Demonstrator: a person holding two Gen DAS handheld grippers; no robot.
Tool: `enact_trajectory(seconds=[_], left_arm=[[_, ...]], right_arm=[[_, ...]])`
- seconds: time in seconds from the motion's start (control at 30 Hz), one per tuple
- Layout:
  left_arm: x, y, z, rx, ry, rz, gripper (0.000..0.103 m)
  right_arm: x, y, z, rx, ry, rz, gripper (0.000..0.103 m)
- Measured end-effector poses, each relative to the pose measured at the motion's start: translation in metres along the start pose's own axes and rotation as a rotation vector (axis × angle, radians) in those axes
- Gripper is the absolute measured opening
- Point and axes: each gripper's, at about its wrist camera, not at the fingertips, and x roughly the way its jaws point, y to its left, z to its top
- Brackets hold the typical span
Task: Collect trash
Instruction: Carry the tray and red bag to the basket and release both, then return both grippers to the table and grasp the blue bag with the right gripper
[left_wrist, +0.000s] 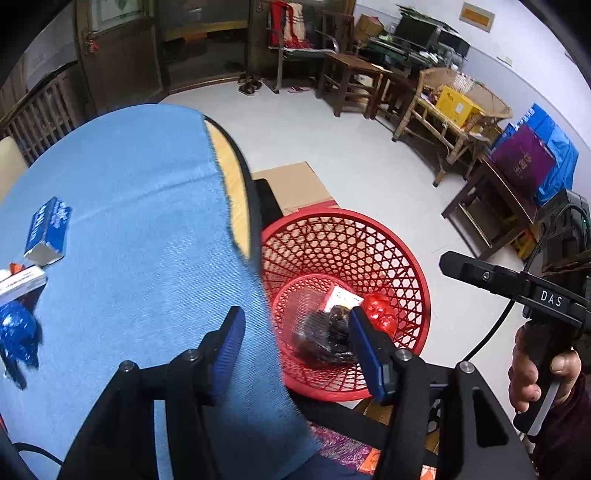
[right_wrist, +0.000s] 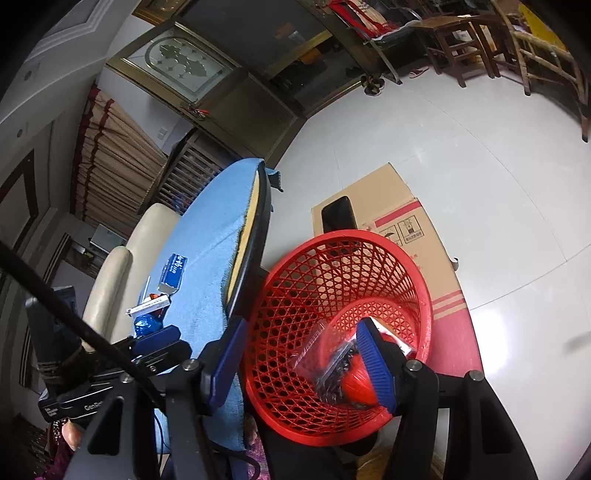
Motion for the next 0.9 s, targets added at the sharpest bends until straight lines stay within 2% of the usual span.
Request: enact_trajectory(seconds=[0.17, 0.33, 0.53, 0.67, 0.83, 0.9], left_arm=[[-0.016, 0.017, -0.014, -0.026, -0.035, 0.049, 0.060], [-0.042, 0.059, -0.044, -0.107, -0.078, 0.143, 0.061], [-0.078, 0.132, -0.091, -0.280, -0.127, 0.272, 0.061], [-0.103, 0.191, -0.133, -0.434, -0.142, 0.355, 0.062], [-0.129, 0.248, -0.173, -0.622, -0.187, 0.390, 0.062], [-0.136, 0.260, -0.183, -0.660, -0.209, 0.398, 0.062]], right_arm=[[0.001, 0.008, 0.000, -0.014, -0.001, 0.009, 0.065], [0.005, 0.023, 0.003, -0.040, 0.006, 0.023, 0.065], [0.019, 0.059, 0.001, -0.111, 0.038, 0.046, 0.065], [0.035, 0.089, -0.004, -0.164, 0.076, 0.064, 0.065], [0.059, 0.136, -0.013, -0.252, 0.129, 0.098, 0.065], [0.073, 0.160, -0.016, -0.294, 0.156, 0.123, 0.065]])
